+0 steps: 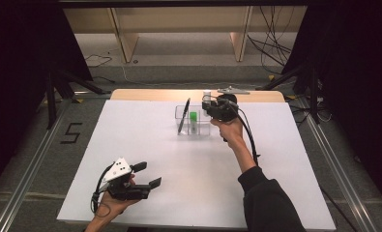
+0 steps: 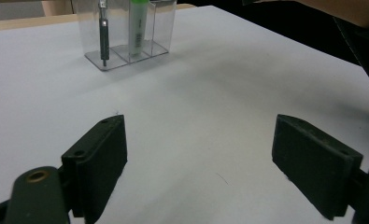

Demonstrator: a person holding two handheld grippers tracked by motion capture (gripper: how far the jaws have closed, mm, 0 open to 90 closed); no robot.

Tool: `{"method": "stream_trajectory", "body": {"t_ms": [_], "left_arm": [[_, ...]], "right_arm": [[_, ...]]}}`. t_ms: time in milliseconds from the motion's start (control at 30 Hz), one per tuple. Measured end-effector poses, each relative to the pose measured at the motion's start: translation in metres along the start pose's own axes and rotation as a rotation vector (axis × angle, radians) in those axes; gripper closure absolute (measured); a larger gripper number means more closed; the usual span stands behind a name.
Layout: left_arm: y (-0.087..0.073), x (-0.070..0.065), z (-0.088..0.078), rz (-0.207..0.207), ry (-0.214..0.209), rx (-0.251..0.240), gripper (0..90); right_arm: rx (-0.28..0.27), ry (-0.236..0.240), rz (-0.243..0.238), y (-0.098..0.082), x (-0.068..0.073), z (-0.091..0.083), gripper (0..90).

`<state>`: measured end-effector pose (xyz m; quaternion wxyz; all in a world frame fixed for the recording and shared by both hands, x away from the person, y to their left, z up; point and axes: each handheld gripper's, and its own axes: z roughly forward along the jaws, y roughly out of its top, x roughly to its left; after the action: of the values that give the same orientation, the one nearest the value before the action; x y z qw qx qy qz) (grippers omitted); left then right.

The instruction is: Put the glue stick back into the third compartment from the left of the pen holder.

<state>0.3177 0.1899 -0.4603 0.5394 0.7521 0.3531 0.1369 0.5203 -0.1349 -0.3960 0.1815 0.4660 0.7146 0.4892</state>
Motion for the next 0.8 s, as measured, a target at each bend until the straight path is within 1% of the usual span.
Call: {"method": "stream_trajectory", "body": {"t_ms": [200,367,500,533,600,633,667,700,733,800], "left_arm": [[0.000,0.000,0.000,0.001,-0.001,-0.002,17.9],[0.000,0.000,0.000,0.001,0.001,0.002,17.9],[0.000,0.001,0.000,-0.001,0.000,0.001,17.9],[0.000,0.001,0.000,-0.001,0.000,0.000,17.9],[0.000,0.001,0.000,-0.003,-0.002,-0.001,17.9],[0.000,0.001,0.000,-0.004,-0.002,-0.001,17.9],[0.000,0.001,0.000,-0.002,-0.002,-0.001,17.9],[0.000,0.001,0.000,-0.004,-0.002,-0.001,17.9],[0.000,0.001,0.000,-0.001,-0.003,-0.001,17.9],[0.000,0.001,-0.001,-0.004,-0.003,-0.002,17.9]], "right_arm": [[0.021,-0.015,-0.013,-0.003,0.001,0.008,70.1],[0.033,-0.027,-0.006,-0.005,0.000,0.012,70.0],[0.054,-0.040,-0.015,-0.008,-0.001,0.015,68.8],[0.056,-0.043,-0.009,-0.008,-0.001,0.015,64.4],[0.052,-0.025,0.036,-0.008,-0.003,0.014,50.7],[0.043,-0.018,0.056,-0.007,-0.004,0.012,45.7],[0.032,-0.017,0.063,-0.005,-0.005,0.009,42.8],[0.019,-0.023,0.059,-0.003,-0.005,0.006,40.9],[0.010,-0.030,0.053,-0.001,-0.005,0.002,39.6],[-0.009,-0.031,0.059,0.002,-0.006,-0.006,37.7]]}}
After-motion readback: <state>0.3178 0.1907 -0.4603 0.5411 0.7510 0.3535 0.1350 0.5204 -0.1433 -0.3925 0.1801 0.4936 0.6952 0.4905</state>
